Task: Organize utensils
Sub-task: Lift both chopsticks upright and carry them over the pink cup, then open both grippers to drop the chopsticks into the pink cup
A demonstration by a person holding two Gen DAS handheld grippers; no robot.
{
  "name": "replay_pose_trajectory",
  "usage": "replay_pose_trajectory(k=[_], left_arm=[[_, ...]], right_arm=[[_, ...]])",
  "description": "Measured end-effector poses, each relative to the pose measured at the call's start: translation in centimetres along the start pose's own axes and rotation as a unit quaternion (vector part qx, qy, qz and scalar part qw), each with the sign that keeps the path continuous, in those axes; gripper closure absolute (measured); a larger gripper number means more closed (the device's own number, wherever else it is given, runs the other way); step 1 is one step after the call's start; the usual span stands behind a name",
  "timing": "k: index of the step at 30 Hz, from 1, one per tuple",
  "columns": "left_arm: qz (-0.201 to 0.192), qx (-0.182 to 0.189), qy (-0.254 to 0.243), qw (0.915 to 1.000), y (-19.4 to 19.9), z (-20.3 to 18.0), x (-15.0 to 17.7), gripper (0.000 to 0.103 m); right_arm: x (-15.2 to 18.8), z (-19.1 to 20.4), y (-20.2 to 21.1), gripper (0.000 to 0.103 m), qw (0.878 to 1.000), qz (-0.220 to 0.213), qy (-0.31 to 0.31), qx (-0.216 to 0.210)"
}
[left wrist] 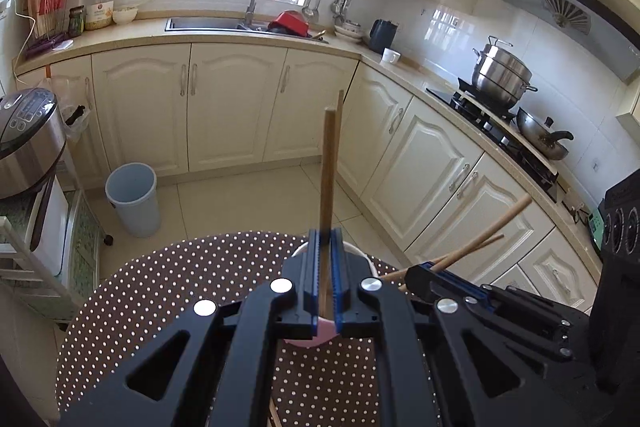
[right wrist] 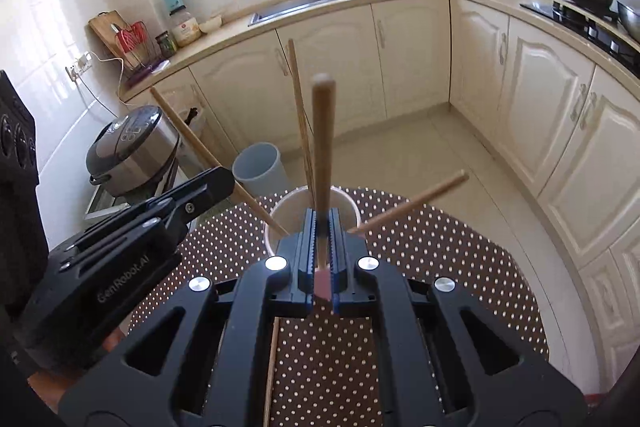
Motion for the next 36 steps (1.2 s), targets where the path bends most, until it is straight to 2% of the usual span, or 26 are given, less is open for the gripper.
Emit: replay_pose_trajectory(k=[6, 7, 8, 9, 10, 13, 15, 16, 24, 29, 33, 36], left_arm=[[0.019, 0.007, 0.005, 0.9998, 0.4, -0.1, 1.0, 0.097], [0.021, 0.008, 0.006, 0.9997, 0.5, -0.2, 1.0, 0.094], [0.024, 0.009, 0.006, 0.9996, 0.6, -0.2, 1.2, 0.087], [0.024, 0.008, 0.006, 0.9997, 0.8, -0.2, 1.2, 0.082], [0.023, 0.007, 0.006, 0.9997, 1.0, -0.1, 1.2, 0.08], [0.031, 0.006, 0.011, 0.9995, 1.5, 0.1, 1.5, 0.079], [0.03, 0.002, 0.014, 0.9994, 2.0, 0.5, 1.5, 0.079], [0.029, 0.002, 0.018, 0.9994, 2.4, 0.7, 1.6, 0.078], [0.034, -0.005, 0.018, 0.9992, 4.7, 1.6, 2.4, 0.075], [0.047, -0.012, 0.024, 0.9985, 6.0, 2.8, 4.0, 0.071], [0.072, -0.024, 0.028, 0.9967, 6.4, 4.7, 6.2, 0.069], [0.111, -0.028, 0.051, 0.9922, 6.0, 6.7, 8.8, 0.069]], right_arm=[[0.4, -0.3, 0.7, 0.096, 1.0, 0.009, -0.02, 0.004], [0.4, -0.3, 0.9, 0.095, 1.0, 0.008, -0.02, 0.005], [0.4, -0.2, 1.1, 0.093, 1.0, 0.008, -0.019, 0.006], [0.5, -0.1, 1.2, 0.085, 1.0, 0.009, -0.02, 0.005], [0.4, -0.2, 1.3, 0.083, 1.0, 0.01, -0.022, 0.004], [0.4, -0.3, 2.1, 0.074, 1.0, 0.004, -0.029, 0.005], [0.3, -0.2, 2.5, 0.059, 1.0, 0.0, -0.03, 0.007], [0.2, -0.2, 2.8, 0.057, 1.0, -0.005, -0.03, 0.007], [0.7, 0.7, 4.6, 0.057, 1.0, -0.009, -0.021, 0.002], [1.9, 1.1, 5.1, 0.057, 1.0, 0.0, -0.02, 0.001], [3.4, 1.4, 4.9, 0.057, 1.0, 0.014, -0.016, 0.002], [5.0, 1.5, 4.4, 0.057, 0.999, 0.031, -0.015, 0.003]])
Point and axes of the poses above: each gripper's, at about its wrist camera, not at the fingertips, and y roughly against the way its jaws point, z to its left, x to its underside, the point moved 9 cm from there along -y, roughly the way its jaws point, and after that the axes turned 5 degrees about -y, right-handed, at the moved point
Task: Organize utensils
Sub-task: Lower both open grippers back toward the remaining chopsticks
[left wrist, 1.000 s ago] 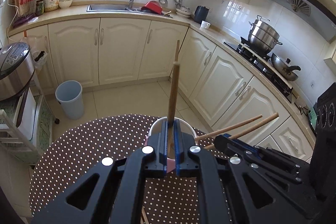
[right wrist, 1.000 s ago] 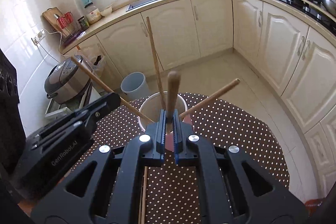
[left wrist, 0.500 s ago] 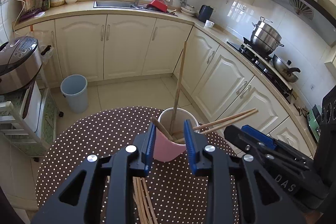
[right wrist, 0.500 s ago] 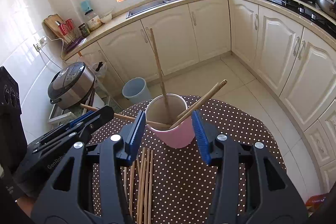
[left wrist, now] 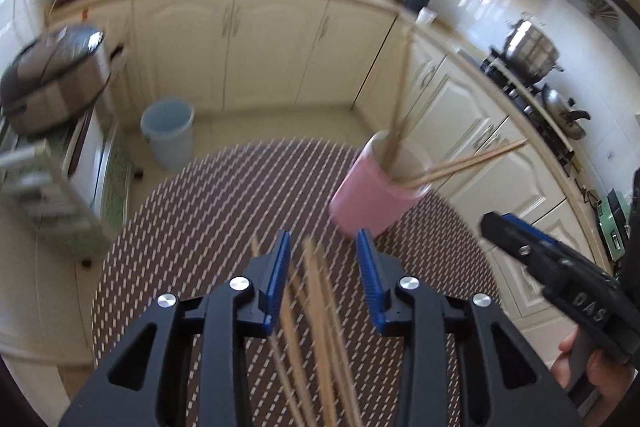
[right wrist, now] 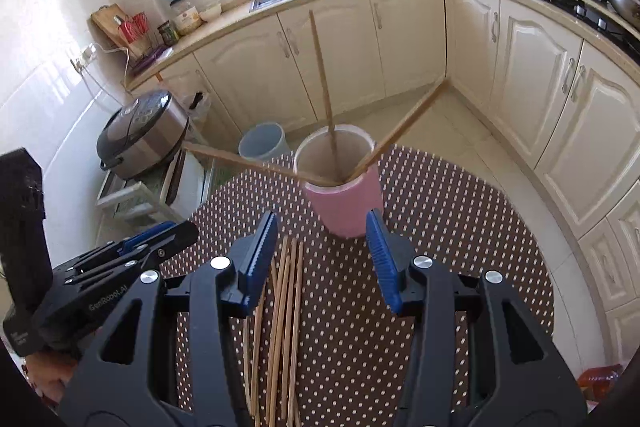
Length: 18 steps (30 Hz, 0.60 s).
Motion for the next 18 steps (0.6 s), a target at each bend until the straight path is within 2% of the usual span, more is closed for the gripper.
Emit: replay_pose_trajectory(k=[3, 6, 18], left_arm=[[0.046, -0.014, 0.015, 0.9987, -1.5, 1.9, 2.5, 0.069], [0.072, -0.02, 0.019, 0.997, -2.6, 2.8, 4.5, 0.069], [0.146, -0.053, 0.017, 0.9877, -5.9, 4.6, 8.5, 0.069]], right_arm=[[1.7, 0.0, -1.0, 0.057, 1.0, 0.022, -0.003, 0.001], [3.2, 0.2, -2.0, 0.057, 0.999, 0.042, 0.0, 0.004], [7.6, 1.0, -5.8, 0.057, 0.994, 0.108, 0.01, 0.01]])
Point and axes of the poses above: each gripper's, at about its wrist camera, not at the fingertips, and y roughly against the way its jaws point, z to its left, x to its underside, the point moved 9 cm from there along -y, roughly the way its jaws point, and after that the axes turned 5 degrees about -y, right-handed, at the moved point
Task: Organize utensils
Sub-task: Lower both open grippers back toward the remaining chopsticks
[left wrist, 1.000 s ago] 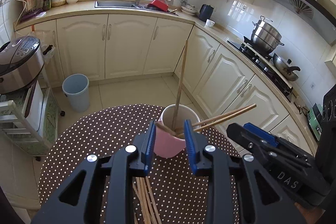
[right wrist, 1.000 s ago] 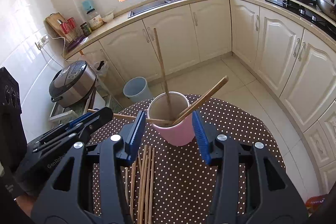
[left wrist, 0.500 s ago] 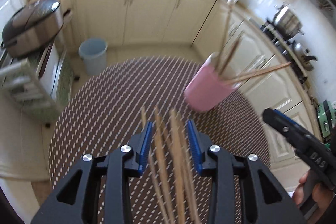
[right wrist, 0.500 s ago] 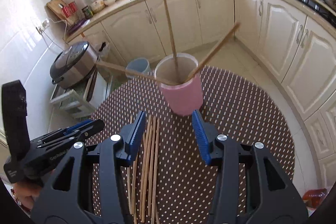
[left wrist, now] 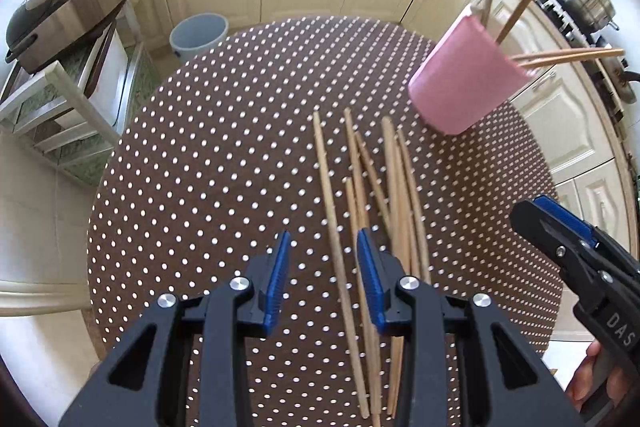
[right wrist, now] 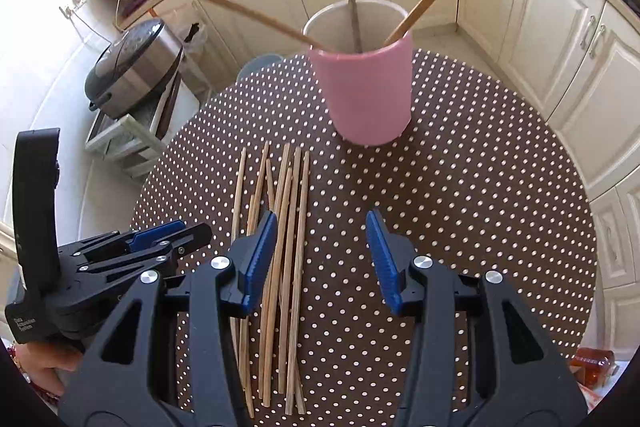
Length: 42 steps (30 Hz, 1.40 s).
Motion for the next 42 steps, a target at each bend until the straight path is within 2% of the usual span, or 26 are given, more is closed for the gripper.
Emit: replay_pose_trajectory(k=[6, 13, 23, 31, 32, 34, 40, 42], left_arm=[[0.019, -0.004, 0.002, 0.9998, -1.5, -0.1, 0.3, 0.069], [0.04, -0.033, -0.013, 0.9986, -3.4, -0.4, 0.0, 0.069], [0.045, -0.061, -0.029, 0.9967, -4.6, -1.1, -1.3, 0.069], [0.036, -0.035, 0.002, 0.9987, -4.6, 0.2, -1.4, 0.069], [0.036, -0.033, 0.004, 0.9988, -4.6, 0.2, -1.4, 0.069], [0.034, -0.033, 0.002, 0.9989, -4.8, 0.6, -1.1, 0.069], [0.037, -0.053, -0.013, 0.9978, -4.9, 0.2, -1.0, 0.066], [0.039, -0.068, -0.027, 0.9965, -5.0, -0.1, -1.0, 0.066]], right_arm=[[0.7, 0.2, -1.3, 0.057, 1.0, 0.02, 0.002, 0.001], [1.2, -0.2, -2.8, 0.057, 0.999, 0.039, 0.001, 0.004], [1.6, -0.4, -5.3, 0.057, 0.998, 0.069, 0.0, 0.008], [1.8, 0.9, -8.0, 0.057, 0.994, 0.112, 0.018, 0.01], [1.8, 1.1, -8.3, 0.058, 0.993, 0.115, 0.021, 0.014], [1.9, 1.4, -8.9, 0.069, 0.992, 0.122, 0.024, 0.015], [1.9, 2.0, -9.8, 0.072, 0.99, 0.131, 0.041, 0.024], [1.9, 2.0, -10.0, 0.077, 0.989, 0.135, 0.044, 0.03]])
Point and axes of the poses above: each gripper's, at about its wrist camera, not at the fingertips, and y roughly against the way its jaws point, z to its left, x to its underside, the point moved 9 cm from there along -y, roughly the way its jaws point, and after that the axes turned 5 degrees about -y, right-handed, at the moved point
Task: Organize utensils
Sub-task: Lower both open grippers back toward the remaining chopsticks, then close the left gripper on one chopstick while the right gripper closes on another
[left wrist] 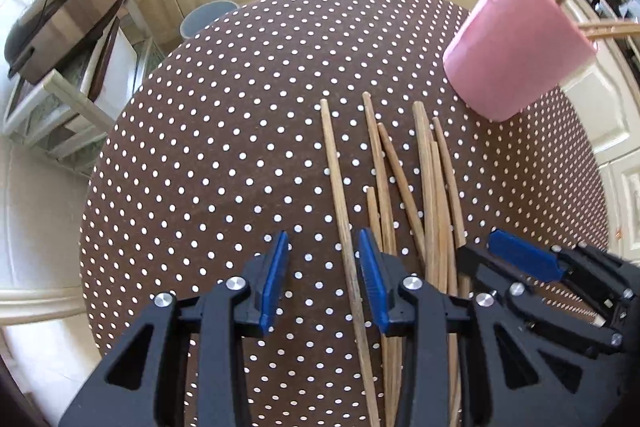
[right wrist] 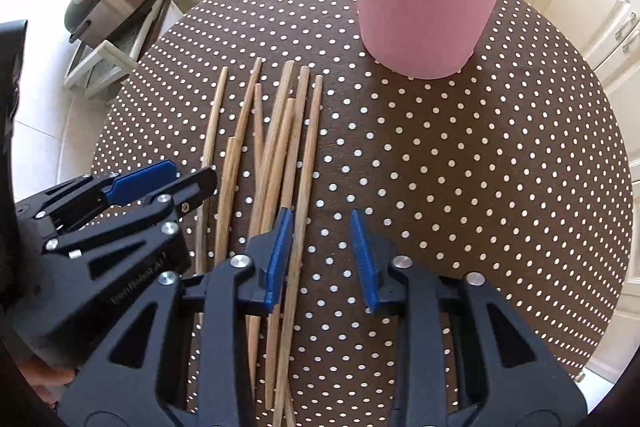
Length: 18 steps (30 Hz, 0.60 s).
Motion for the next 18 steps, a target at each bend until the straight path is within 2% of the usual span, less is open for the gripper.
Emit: replay_pose_trajectory(k=[3, 11, 15, 18], left_arm=[[-0.002, -0.023, -0.023, 0.9995, -0.05, -0.54, 0.11, 0.066], [0.007, -0.023, -0.013, 0.9996, -0.13, -0.45, -0.04, 0.066], [0.016, -0.024, -0.013, 0.9995, -0.2, -0.29, -0.34, 0.066], [0.012, -0.023, -0.01, 0.9996, -0.15, -0.15, -0.38, 0.072]], right_arm=[[-0.03, -0.24, -0.12, 0.084, 1.0, 0.008, 0.003, 0.011], [-0.35, 0.11, -0.52, 0.084, 0.999, 0.027, 0.011, 0.022], [-0.37, 0.31, -0.65, 0.088, 0.999, 0.036, 0.013, 0.02], [-0.33, 0.2, -0.8, 0.091, 0.999, 0.043, 0.012, 0.008]])
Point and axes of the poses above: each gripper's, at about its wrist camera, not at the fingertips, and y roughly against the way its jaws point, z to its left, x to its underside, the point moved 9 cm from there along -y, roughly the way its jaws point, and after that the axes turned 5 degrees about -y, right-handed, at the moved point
